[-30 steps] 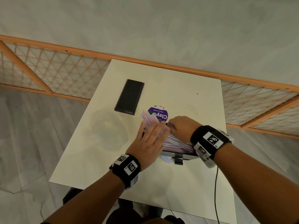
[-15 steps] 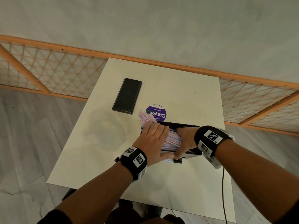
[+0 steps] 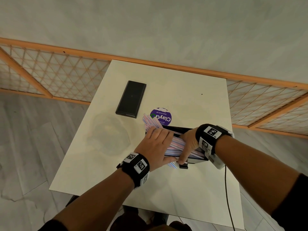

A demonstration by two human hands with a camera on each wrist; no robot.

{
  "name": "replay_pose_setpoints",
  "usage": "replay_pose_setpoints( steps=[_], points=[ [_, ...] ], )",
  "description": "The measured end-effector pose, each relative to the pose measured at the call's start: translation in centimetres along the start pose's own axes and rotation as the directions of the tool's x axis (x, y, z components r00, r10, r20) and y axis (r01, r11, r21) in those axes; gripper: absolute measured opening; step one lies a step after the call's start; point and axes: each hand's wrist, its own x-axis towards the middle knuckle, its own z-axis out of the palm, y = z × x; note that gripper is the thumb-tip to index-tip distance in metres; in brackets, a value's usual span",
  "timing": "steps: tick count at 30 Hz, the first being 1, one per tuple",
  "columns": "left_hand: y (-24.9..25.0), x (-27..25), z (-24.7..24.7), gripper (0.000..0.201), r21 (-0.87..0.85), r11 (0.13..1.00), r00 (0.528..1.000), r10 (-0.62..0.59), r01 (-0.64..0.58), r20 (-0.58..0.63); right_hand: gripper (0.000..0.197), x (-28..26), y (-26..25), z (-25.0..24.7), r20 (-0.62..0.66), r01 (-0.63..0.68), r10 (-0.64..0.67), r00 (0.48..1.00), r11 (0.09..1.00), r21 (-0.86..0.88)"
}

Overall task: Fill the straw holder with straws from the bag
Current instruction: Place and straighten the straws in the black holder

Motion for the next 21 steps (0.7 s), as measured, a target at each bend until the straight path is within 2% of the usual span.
replay_pose_setpoints(
  steps=[2, 4, 6, 9, 13, 16, 19, 21],
  points=[
    [-0.1, -0.2, -0.1, 0.090, -0.007, 1.000, 1.000, -0.009, 0.009, -0.004, 0.092, -0.1, -0.2, 0.0, -0.022, -0.007, 0.007, 1.000, 1.000, -0.004],
    [-0.2, -0.3, -0.1, 0.088, -0.007, 1.000, 1.000, -0.022, 0.022, -0.009, 0.086, -0.5, -0.4, 0.0, -0.099, -0.002, -0.002, 0.995, 0.999, -0.037],
    [-0.2, -0.2, -0.1, 0.085, -0.012, 0.999, 0.999, -0.039, 0.039, -0.019, 0.078, -1.6, -0.5, -0.1, -0.197, 0.039, -0.055, 0.979, 0.996, -0.081],
    [0.0, -0.3, 0.3, 0.082, -0.014, 0.999, 0.998, -0.046, 0.045, -0.046, 0.064, -3.6, -0.6, -1.2, -0.276, 0.097, -0.117, 0.954, 0.992, -0.084],
    [0.5, -0.7, 0.7, 0.078, 0.013, 0.999, 0.991, -0.041, 0.043, -0.125, 0.063, -5.2, -1.3, -3.8, -0.476, 0.140, -0.181, 0.861, 0.983, -0.120],
    [0.6, -0.9, 0.9, 0.067, 0.035, 0.998, 0.985, -0.041, 0.048, -0.165, 0.057, -4.6, -2.7, -5.2, -0.584, 0.172, -0.206, 0.785, 0.978, -0.113],
    [0.5, -1.2, 1.2, 0.050, 0.054, 0.998, 0.982, 0.002, 0.009, -0.191, 0.055, -2.3, -4.7, -5.6, -0.595, 0.232, -0.249, 0.764, 0.967, -0.107],
    [0.4, -1.5, 1.2, 0.053, 0.052, 0.999, 0.984, 0.016, -0.007, -0.176, 0.056, -0.5, -5.9, -5.6, -0.564, 0.276, -0.281, 0.777, 0.956, -0.097]
  ],
)
